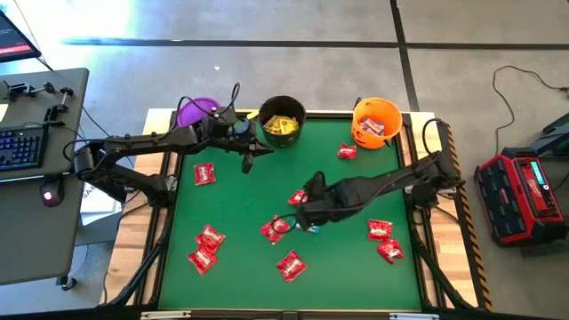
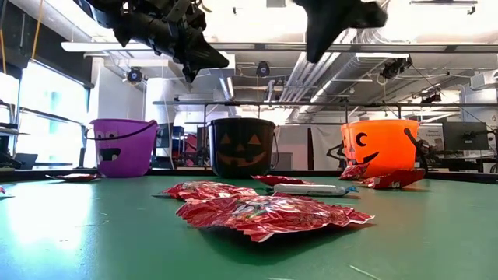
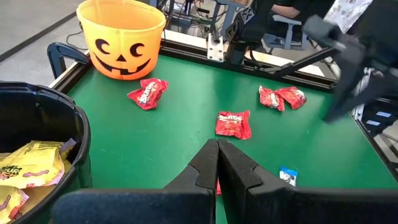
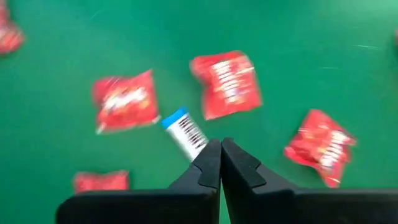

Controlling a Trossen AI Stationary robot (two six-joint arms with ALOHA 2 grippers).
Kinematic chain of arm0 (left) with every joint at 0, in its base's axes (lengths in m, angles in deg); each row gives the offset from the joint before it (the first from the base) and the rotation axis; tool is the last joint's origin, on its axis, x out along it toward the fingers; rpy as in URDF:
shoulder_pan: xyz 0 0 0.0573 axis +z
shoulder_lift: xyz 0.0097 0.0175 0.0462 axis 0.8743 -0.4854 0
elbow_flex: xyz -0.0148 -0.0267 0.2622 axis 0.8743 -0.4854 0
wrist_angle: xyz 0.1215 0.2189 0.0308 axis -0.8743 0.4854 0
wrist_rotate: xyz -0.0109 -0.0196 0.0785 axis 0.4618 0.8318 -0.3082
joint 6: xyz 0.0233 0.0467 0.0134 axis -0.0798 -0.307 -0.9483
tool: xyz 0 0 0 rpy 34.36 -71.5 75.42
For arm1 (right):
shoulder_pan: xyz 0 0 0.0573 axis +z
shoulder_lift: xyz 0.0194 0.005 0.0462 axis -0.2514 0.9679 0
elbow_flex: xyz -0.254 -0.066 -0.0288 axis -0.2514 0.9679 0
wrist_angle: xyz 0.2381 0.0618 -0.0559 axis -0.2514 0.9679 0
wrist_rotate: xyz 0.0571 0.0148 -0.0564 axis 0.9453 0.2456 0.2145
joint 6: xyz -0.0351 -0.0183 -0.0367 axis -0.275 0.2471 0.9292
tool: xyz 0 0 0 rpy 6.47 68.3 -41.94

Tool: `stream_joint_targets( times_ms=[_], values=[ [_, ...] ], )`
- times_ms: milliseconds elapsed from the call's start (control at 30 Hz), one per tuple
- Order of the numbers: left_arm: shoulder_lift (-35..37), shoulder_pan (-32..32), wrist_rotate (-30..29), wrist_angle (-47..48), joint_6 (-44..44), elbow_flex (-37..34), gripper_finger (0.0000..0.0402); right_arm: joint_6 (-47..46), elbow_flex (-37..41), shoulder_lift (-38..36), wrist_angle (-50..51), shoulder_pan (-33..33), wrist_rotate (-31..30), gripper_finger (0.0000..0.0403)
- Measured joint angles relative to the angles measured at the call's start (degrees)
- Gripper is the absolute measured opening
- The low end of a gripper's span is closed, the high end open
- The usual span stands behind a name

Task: Sort candy by brand, put in halloween buckets
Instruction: Put the blue chocolate bar into the orange bucket

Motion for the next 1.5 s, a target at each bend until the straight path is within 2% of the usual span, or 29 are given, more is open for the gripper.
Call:
stream_joint_targets(
  times_ms=[167,400,567,867,1233,1367,1500],
  values=[
    [0.11,0.02,0.04,0.14,-0.18,0.00,0.0000,13.43,1.86,2.11,-10.68,-1.44,8.76,0.0037],
    [2.71,1.72,1.09,0.35,-2.03,-1.31,0.0000,23.57,5.79,5.58,-20.31,-4.20,14.30,0.0149],
    [5.64,3.46,3.37,-1.65,0.03,-5.34,0.0000,27.40,9.04,7.81,-23.22,-5.97,17.73,0.0187],
    [10.74,4.59,2.52,-1.25,1.12,-9.46,0.0000,32.86,9.94,13.40,-25.05,-5.98,17.71,0.0190],
    [11.54,5.04,1.95,0.40,1.12,-9.79,0.0000,34.81,9.83,17.67,-26.01,-5.97,15.22,0.0187],
    [11.54,5.04,1.95,0.88,1.10,-9.77,0.0000,36.17,9.75,18.52,-27.14,-6.28,16.04,0.0161],
    [11.54,5.04,1.93,1.64,1.10,-9.77,0.0000,36.25,9.75,18.64,-27.85,-6.85,16.86,0.0105]
  ],
)
